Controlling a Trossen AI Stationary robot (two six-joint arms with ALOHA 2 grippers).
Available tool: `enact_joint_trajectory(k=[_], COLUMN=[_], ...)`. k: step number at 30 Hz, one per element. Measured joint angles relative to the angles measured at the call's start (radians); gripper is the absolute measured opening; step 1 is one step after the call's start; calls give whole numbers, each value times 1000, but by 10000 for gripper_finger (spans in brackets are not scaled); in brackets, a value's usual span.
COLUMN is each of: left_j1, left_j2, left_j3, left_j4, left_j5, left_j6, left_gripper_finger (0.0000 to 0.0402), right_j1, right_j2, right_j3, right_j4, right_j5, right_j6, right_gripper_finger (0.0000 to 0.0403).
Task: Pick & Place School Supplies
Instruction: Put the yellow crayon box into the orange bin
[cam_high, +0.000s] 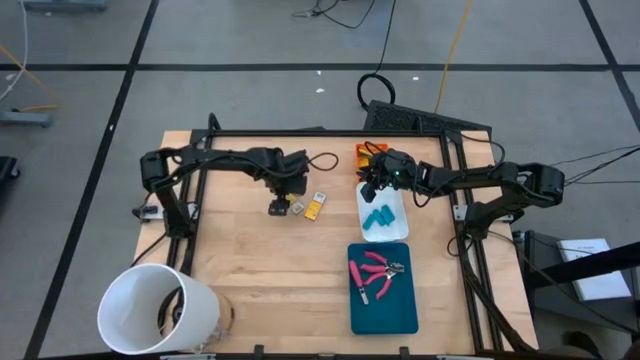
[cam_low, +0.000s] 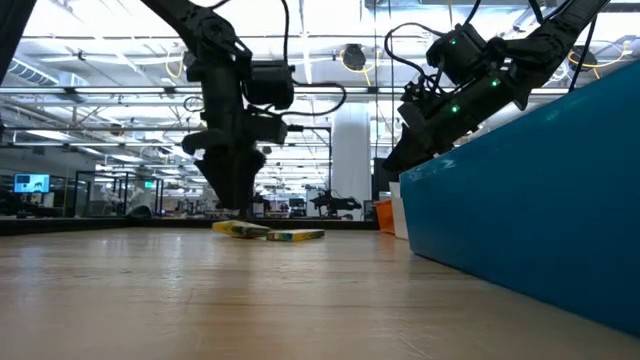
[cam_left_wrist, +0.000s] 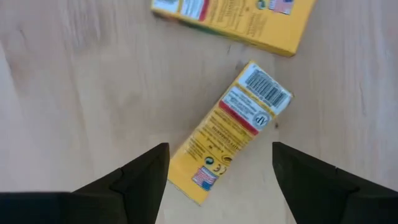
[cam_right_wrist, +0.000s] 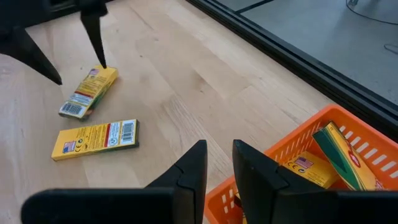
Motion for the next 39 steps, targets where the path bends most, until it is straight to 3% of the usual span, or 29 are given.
enact_joint_trajectory(k=[7,15,28,39], left_j1=[-23,-7,2,-23], left_j2=[14,101,134,134], left_j3=[1,2,8,5], left_j4=[24,48,-27,-99], left_j5=[-33,-29,-16,-111], left_j6=[156,172,-121,-110], left_gripper_finger=[282,282,282,282], right_j1=[2,16,17,17], right_j2=[0,0,0,0], right_j3=[0,0,0,0], right_j4=[0,1,0,-10], right_j5=[0,0,0,0], right_j6=[0,-2,-4,-3], right_gripper_finger=[71,71,71,71])
